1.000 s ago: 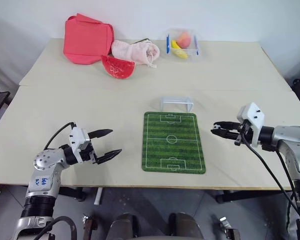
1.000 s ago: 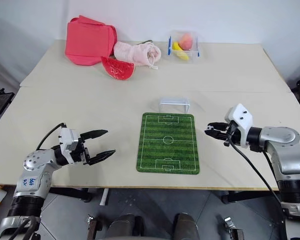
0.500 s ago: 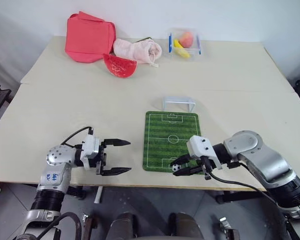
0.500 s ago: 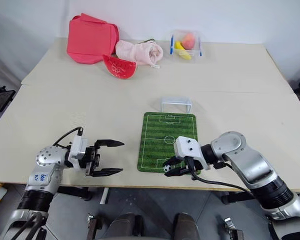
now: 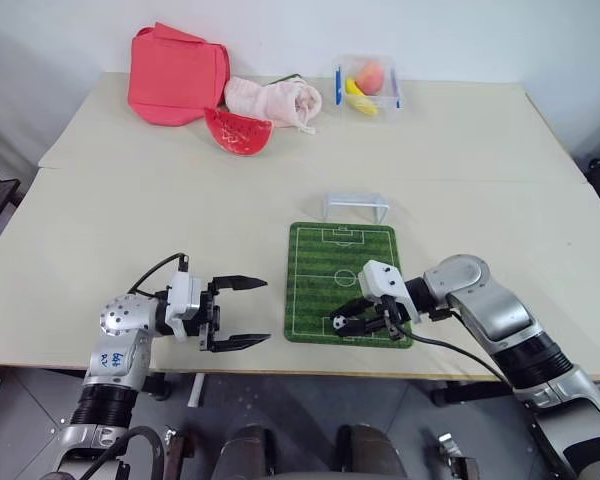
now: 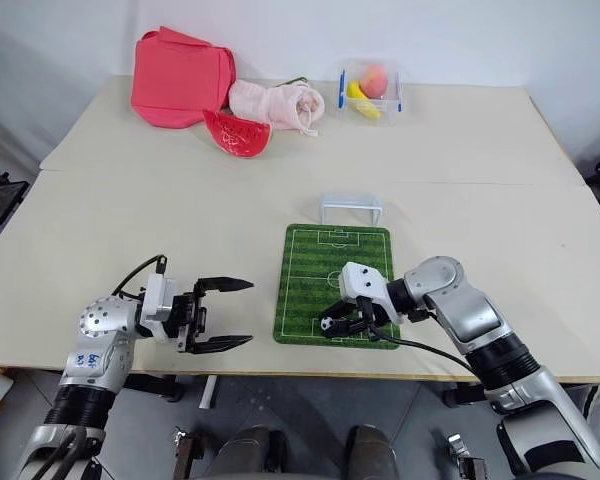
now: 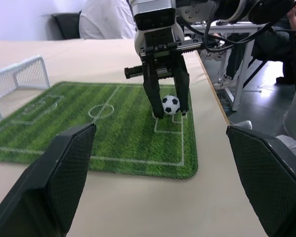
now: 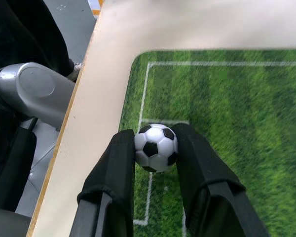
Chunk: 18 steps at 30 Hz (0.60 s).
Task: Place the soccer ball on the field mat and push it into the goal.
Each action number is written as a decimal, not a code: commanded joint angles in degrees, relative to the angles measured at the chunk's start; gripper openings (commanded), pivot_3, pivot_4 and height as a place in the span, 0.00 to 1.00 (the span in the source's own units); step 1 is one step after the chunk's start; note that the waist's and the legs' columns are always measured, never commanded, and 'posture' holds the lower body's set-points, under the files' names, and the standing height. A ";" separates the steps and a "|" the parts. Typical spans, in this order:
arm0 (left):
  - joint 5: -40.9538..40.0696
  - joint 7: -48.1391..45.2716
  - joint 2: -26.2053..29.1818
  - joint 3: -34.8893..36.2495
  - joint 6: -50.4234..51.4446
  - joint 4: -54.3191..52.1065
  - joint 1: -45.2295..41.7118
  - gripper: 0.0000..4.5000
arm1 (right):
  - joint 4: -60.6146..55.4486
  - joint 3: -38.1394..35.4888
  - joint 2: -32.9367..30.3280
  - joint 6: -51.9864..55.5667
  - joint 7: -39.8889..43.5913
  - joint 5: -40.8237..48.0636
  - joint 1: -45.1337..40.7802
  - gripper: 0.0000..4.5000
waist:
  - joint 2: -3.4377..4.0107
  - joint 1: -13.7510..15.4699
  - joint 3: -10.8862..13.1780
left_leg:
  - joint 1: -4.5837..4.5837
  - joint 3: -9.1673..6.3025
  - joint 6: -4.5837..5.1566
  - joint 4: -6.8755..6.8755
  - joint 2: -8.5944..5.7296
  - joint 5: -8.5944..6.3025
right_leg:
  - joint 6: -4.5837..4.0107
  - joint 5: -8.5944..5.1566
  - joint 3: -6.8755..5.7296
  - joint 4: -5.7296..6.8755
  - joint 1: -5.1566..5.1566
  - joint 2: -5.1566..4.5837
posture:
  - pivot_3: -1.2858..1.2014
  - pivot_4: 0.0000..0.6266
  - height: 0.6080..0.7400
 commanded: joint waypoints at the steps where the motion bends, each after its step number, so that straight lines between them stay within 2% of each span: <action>1: -0.11 1.13 0.87 1.19 -1.13 -1.87 0.52 1.00 | 1.34 -0.32 0.50 -2.14 0.71 -0.83 -0.05 0.19 | 0.00 0.00 0.00 | 0.00 0.00 0.00 0.00 0.00 0.00 | 0.00 0.00 0.01 0.00 -0.01 0.00 | 0.52 0.24 1.00; 6: -0.04 2.17 1.16 1.16 -1.59 -1.43 0.40 1.00 | 3.91 -0.40 1.20 -3.87 0.45 -1.93 -0.30 0.19 | 0.00 -0.01 0.00 | 0.03 -0.01 0.00 0.00 0.01 0.00 | 0.00 0.00 0.00 0.00 0.04 0.00 | 0.52 0.24 1.00; 7: 0.01 2.43 1.13 1.13 -1.65 -1.35 0.33 1.00 | 4.27 -0.39 1.39 -4.11 0.34 -2.11 -0.36 0.35 | 0.00 -0.05 0.00 | 0.03 -0.01 0.00 0.00 0.02 0.00 | 0.00 0.00 0.00 0.01 0.04 0.00 | 0.52 0.24 1.00; 10: -0.03 2.97 0.97 0.98 -1.60 -1.33 0.07 1.00 | 4.27 -0.89 2.03 -4.49 -0.87 -2.44 -0.60 0.55 | 0.00 -0.28 0.00 | 0.06 0.00 0.00 0.00 0.03 0.00 | 0.00 0.00 0.00 0.02 0.05 0.01 | 0.52 0.24 1.00; 18: 0.02 3.31 0.78 0.50 -1.52 -0.81 -0.82 1.00 | -2.54 -3.31 -0.08 -2.29 0.02 -0.12 -1.21 0.55 | 0.00 -0.42 0.00 | 0.07 -0.01 -0.01 0.02 0.03 0.01 | 0.00 0.00 0.01 0.04 0.06 0.00 | 0.52 0.24 1.00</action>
